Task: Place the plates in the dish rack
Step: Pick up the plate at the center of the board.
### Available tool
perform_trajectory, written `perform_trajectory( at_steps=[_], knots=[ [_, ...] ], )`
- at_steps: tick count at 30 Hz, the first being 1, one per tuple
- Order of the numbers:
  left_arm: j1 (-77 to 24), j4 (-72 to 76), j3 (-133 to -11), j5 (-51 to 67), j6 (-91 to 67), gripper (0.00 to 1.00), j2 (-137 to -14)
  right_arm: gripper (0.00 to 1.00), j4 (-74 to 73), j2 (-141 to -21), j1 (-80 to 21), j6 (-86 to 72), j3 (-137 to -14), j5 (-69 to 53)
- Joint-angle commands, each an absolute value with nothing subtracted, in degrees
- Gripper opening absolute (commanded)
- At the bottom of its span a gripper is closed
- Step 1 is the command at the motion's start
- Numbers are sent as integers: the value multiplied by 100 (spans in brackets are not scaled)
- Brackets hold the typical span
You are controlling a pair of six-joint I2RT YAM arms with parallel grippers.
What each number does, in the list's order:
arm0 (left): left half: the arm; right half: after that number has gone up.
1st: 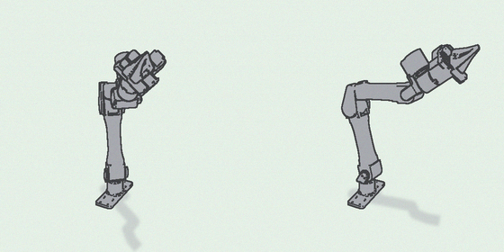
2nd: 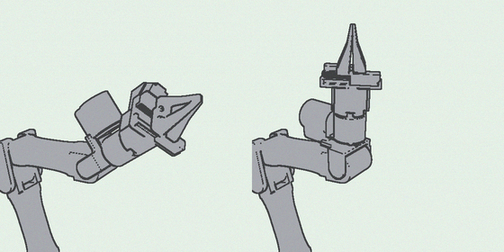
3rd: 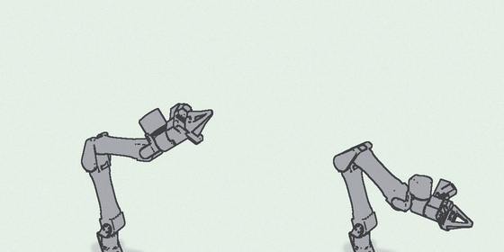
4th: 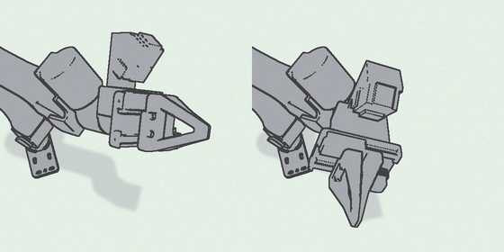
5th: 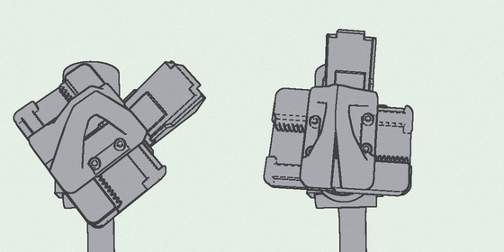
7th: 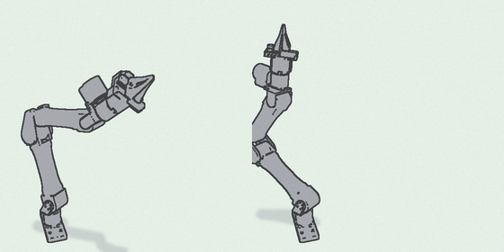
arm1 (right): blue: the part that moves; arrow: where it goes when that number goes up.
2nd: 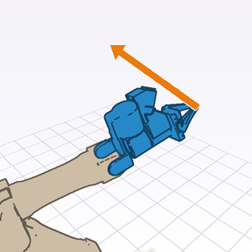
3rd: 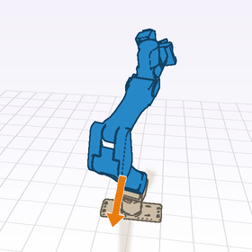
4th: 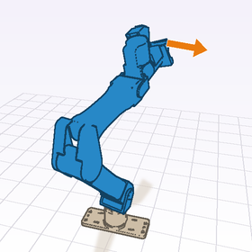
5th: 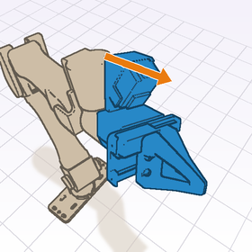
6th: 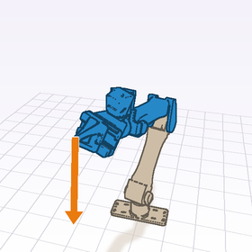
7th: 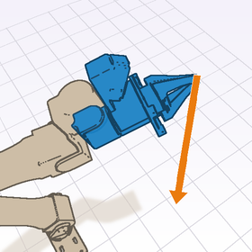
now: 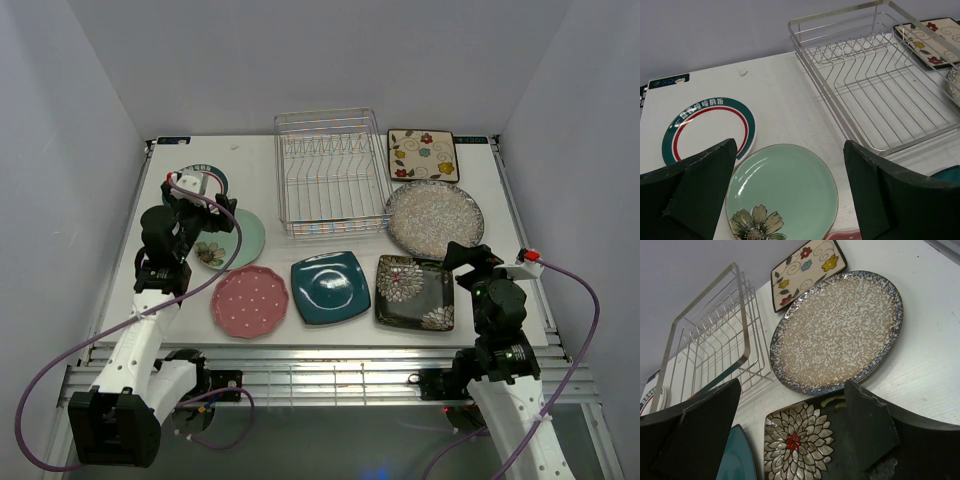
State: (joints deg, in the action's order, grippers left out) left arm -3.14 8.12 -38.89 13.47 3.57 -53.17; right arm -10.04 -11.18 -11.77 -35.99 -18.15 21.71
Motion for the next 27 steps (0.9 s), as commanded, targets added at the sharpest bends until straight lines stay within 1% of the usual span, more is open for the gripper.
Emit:
perform_trajectory(
  at_steps=[1, 13, 19, 22, 27],
  knots=[
    [-308, 852, -3902, 1239, 334, 98, -5238, 90, -694, -1160, -1187, -3621, -1811, 2136],
    [-308, 659, -4113, 765, 237, 98, -5388, 90, -563, -1309, -1187, -3595, -1784, 2162],
    [-308, 492, -4219, 791, 220, 98, -5379, 90, -562, -1468, -1187, -3682, -1775, 2162],
    [-308, 527, -4157, 1019, 290, 98, -5388, 90, -545, -1573, -1187, -3630, -1784, 2127],
    [-308, 562, -4122, 1064, 369, 98, -5484, 90, -335, -2072, -1187, -3726, -1723, 2109]
  ],
)
